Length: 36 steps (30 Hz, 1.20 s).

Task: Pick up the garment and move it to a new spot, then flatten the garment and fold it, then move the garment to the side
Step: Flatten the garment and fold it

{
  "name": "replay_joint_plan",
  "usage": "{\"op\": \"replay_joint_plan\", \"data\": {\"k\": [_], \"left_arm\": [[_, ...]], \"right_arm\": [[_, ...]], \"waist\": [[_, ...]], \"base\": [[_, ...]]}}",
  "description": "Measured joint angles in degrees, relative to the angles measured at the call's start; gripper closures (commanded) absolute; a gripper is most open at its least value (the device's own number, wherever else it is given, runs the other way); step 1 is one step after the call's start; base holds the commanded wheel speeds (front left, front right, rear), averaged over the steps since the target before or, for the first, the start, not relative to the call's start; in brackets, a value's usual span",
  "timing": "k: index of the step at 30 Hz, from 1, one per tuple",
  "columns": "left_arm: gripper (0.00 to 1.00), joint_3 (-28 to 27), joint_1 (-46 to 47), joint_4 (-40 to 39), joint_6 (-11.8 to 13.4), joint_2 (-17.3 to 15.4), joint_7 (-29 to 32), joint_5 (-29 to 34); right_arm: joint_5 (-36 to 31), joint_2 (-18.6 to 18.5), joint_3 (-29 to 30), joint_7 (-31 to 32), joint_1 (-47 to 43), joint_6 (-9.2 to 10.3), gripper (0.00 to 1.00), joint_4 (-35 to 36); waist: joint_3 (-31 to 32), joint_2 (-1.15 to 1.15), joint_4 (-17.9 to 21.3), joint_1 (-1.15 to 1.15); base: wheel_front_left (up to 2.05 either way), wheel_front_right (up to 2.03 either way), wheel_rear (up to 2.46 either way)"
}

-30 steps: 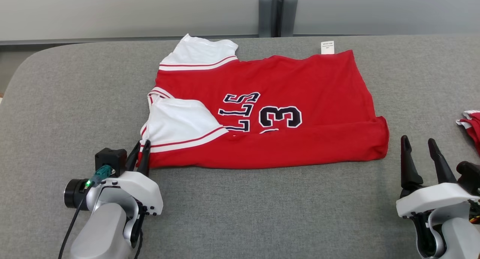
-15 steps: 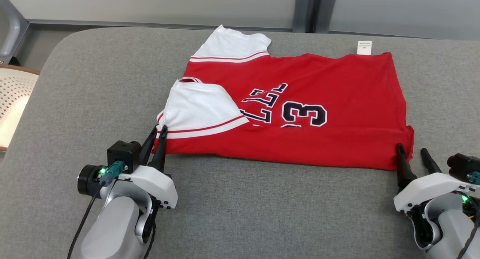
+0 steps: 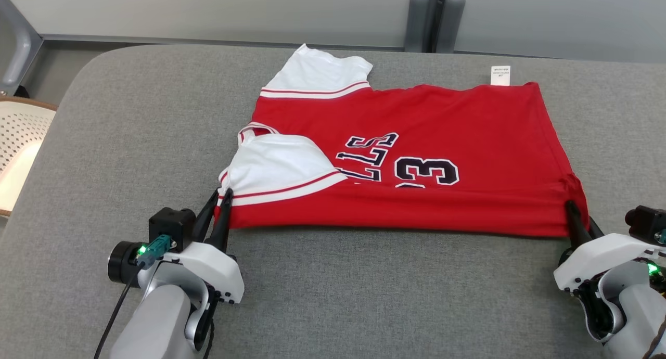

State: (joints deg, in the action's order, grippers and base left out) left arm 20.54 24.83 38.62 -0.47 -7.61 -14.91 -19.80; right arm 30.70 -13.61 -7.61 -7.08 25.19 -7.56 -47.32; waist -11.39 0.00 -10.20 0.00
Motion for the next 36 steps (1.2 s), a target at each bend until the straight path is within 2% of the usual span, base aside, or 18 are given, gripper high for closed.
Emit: {"op": "replay_joint_plan", "data": {"k": [4, 10, 13, 21, 22, 23, 24, 27, 31, 33, 36], "left_arm": [[1.00, 0.21, -1.49, 0.97, -1.48, 0.13, 1.23, -1.54], [1.00, 0.24, -6.08, 0.22, -2.25, -0.74, 5.15, -3.70], [1.00, -1.01, -9.84, -1.19, -3.47, -1.07, 7.77, -7.15], [1.00, -0.13, -16.00, -7.54, -4.60, -3.05, 12.74, -9.67], [1.00, 0.03, -16.23, -8.27, -4.70, -3.12, 13.43, -9.87], [0.86, 0.26, -16.35, -8.83, -4.66, -3.20, 13.92, -9.90], [0.00, 0.45, -16.38, -9.43, -4.41, -3.25, 13.96, -9.85], [0.00, 0.43, -16.36, -10.98, -3.75, -2.89, 14.07, -9.87], [0.00, -1.93, -15.49, -13.15, -2.14, -1.37, 6.70, -10.15], [0.00, -3.56, -14.13, -14.85, -2.72, 0.03, 1.42, -10.55], [0.00, -4.65, -12.44, -15.73, -3.54, 0.99, 0.14, -9.20]], "right_arm": [[1.51, -2.55, -2.42, 1.18, -1.47, -0.01, 1.00, 2.21], [5.22, -6.25, -5.70, 7.55, -6.26, -0.02, 1.00, 7.40], [7.22, -7.38, -6.27, 10.90, -9.00, -0.02, 1.00, 10.63], [8.62, -8.50, -5.93, 16.00, -15.78, 0.00, 1.00, 19.06], [8.67, -8.27, -5.61, 16.15, -16.21, 0.01, 0.77, 20.23], [8.65, -7.99, -5.04, 16.06, -16.56, 0.01, 0.00, 21.11], [8.50, -7.71, -4.39, 15.96, -16.80, 0.01, 0.00, 21.81], [6.62, -7.40, -3.54, 15.00, -17.09, 0.05, 0.00, 24.13], [3.16, -6.17, -1.55, 9.44, -16.97, 0.08, 0.00, 27.76], [2.03, -4.72, -1.27, 5.50, -16.76, 0.08, 0.00, 29.85], [-2.16, -4.64, -2.40, -0.40, -15.67, 0.08, 0.00, 31.15]], "waist": [[1.52, 0.00, 0.80, 0.00], [4.09, 0.00, 2.54, 0.00], [4.84, 0.00, 3.77, 0.00], [6.21, 0.00, 4.91, 0.00], [6.18, 0.00, 4.93, 0.00], [6.16, 0.00, 4.94, 0.00], [6.15, 0.00, 4.93, 0.00], [6.18, 0.00, 4.73, 0.00], [6.19, 0.00, 4.46, 0.00], [5.93, 0.00, 4.65, 0.00], [4.96, 0.00, 4.97, 0.00]], "base": [[0.00, 0.00, 0.00], [0.00, 0.00, 0.00], [0.00, 0.00, 0.00], [0.00, 0.00, 0.00], [0.00, 0.00, 0.00], [0.00, 0.00, 0.00], [0.00, 0.00, 0.00], [0.00, 0.00, 0.00], [0.00, 0.00, 0.00], [0.00, 0.00, 0.00], [0.00, 0.00, 0.00]]}}
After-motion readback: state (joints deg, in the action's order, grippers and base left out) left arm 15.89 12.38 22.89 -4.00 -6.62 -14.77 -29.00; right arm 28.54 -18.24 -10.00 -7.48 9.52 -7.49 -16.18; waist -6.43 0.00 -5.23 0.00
